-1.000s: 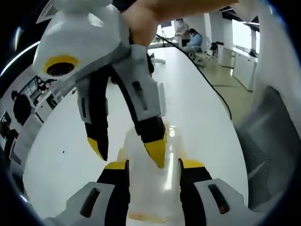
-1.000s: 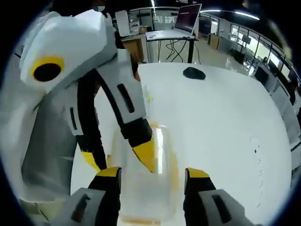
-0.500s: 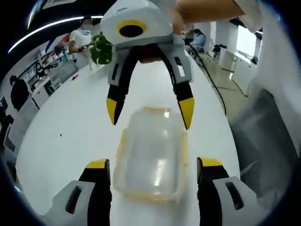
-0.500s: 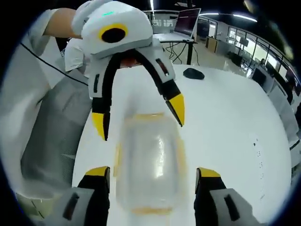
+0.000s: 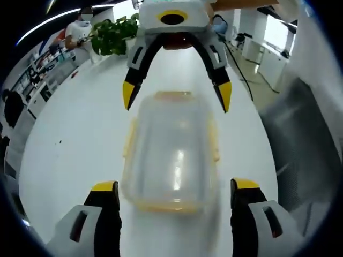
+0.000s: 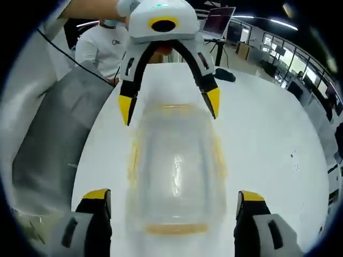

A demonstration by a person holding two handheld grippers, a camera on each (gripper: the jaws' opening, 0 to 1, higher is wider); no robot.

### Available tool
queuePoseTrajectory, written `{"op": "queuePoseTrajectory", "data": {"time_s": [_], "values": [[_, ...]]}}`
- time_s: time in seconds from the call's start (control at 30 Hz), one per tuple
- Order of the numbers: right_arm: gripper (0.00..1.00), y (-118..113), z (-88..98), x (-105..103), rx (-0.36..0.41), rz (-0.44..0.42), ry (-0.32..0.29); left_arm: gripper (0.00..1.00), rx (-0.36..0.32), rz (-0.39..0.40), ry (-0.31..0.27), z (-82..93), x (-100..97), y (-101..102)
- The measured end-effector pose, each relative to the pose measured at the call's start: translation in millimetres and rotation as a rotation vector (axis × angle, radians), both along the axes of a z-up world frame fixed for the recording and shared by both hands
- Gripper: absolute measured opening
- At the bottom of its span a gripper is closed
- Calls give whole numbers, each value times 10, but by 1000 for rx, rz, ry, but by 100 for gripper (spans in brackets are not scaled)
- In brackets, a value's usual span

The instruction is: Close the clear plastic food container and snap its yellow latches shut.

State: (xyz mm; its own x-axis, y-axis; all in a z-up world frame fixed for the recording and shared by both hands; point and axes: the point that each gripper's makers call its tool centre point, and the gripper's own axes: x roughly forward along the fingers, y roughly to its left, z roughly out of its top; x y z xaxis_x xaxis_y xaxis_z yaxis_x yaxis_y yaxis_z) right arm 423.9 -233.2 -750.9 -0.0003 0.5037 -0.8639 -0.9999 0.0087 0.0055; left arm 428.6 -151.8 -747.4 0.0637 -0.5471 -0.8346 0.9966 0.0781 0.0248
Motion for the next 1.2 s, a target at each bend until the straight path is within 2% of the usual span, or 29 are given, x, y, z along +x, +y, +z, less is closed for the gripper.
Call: {"op": "queuePoseTrajectory", "data": {"time_s": [0.1,0.17,0.2,0.27,0.67,0.97,1.2], "values": [[90,-13,-45,24,-14,-14,-7,83,18,2,-4,-57,8,-9],[81,-37,-74,4,-31,-6,0,82,26,13,-7,-67,21,-9],[80,-48,-80,24,-39,1,-21,81,34,8,-14,-76,27,-8],[79,-36,-73,25,-29,-4,-16,78,65,-14,-39,-105,38,20],[78,13,-78,24,-36,-10,-20,78,55,-15,-44,-106,42,52],[78,241,-79,-21,-29,-11,-21,78,75,-18,-48,-119,-4,293],[78,517,-79,-53,-30,-5,-22,78,87,-18,-46,-120,-36,575]]}}
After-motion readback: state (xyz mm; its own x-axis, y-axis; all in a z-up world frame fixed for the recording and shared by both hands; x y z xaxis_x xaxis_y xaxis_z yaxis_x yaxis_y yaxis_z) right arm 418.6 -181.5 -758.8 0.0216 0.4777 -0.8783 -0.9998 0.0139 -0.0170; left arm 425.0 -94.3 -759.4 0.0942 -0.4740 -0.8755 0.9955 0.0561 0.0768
